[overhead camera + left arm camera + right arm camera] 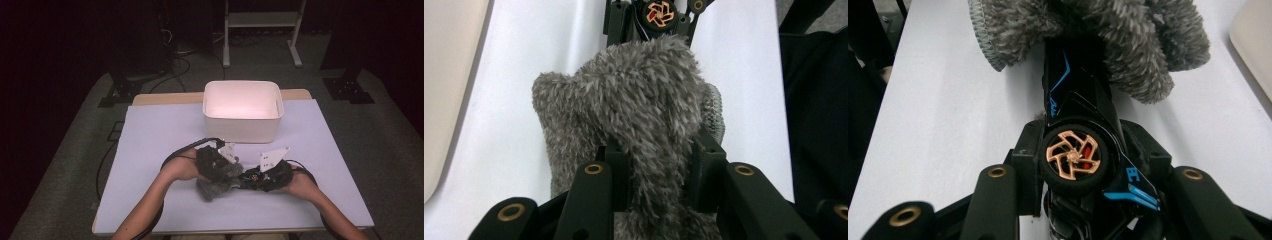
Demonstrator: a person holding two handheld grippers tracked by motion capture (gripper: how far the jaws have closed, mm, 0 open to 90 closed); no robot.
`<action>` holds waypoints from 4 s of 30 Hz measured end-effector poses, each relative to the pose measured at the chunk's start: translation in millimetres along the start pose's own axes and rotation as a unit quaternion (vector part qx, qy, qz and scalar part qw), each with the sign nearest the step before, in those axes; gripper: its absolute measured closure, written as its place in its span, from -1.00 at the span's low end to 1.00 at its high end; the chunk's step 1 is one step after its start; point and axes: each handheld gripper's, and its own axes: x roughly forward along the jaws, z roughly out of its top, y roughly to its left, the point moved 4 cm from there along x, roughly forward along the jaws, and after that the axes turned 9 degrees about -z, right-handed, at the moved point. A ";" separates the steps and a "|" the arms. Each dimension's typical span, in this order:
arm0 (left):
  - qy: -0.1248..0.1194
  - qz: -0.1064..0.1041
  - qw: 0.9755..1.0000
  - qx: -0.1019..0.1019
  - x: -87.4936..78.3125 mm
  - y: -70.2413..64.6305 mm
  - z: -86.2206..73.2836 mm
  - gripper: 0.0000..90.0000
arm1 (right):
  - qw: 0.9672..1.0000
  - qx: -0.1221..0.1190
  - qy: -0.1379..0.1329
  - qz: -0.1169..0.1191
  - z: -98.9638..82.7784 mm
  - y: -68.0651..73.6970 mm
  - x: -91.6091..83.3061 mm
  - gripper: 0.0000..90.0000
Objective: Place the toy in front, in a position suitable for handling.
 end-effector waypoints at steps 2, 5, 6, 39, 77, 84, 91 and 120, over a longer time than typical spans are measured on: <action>-0.002 -0.003 1.000 -0.004 3.4 0.1 -2.2 0.52 | 1.000 0.007 0.002 0.004 -2.1 -0.5 1.3 0.24; -0.013 -0.019 1.000 -0.003 6.3 -2.3 -4.0 0.53 | 1.000 0.021 0.002 0.009 -8.4 2.5 1.5 0.18; -0.014 -0.020 1.000 -0.001 6.2 -3.6 -4.3 0.54 | 1.000 0.028 -0.001 0.011 -9.1 3.6 0.6 0.13; -0.028 -0.102 0.994 0.027 26.5 -46.4 -17.3 0.52 | 0.996 0.074 0.050 0.022 -17.0 34.6 3.7 -0.71; 0.068 -0.023 0.997 -0.029 27.1 -26.6 -53.4 0.59 | 0.998 0.039 0.043 0.038 -22.1 42.8 12.7 -0.68; 0.058 0.003 0.995 -0.076 -4.5 -20.4 -95.3 0.57 | 0.998 0.042 0.038 0.038 -23.2 42.7 12.3 -0.68; 0.046 0.046 0.992 -0.110 -46.4 -22.9 -129.7 0.53 | 0.998 0.043 0.037 0.040 -23.4 42.4 12.4 -0.69; -0.182 0.081 0.966 -0.163 -43.3 -23.8 -184.3 -0.12 | 0.997 0.060 0.027 0.034 -23.9 42.8 11.2 -0.69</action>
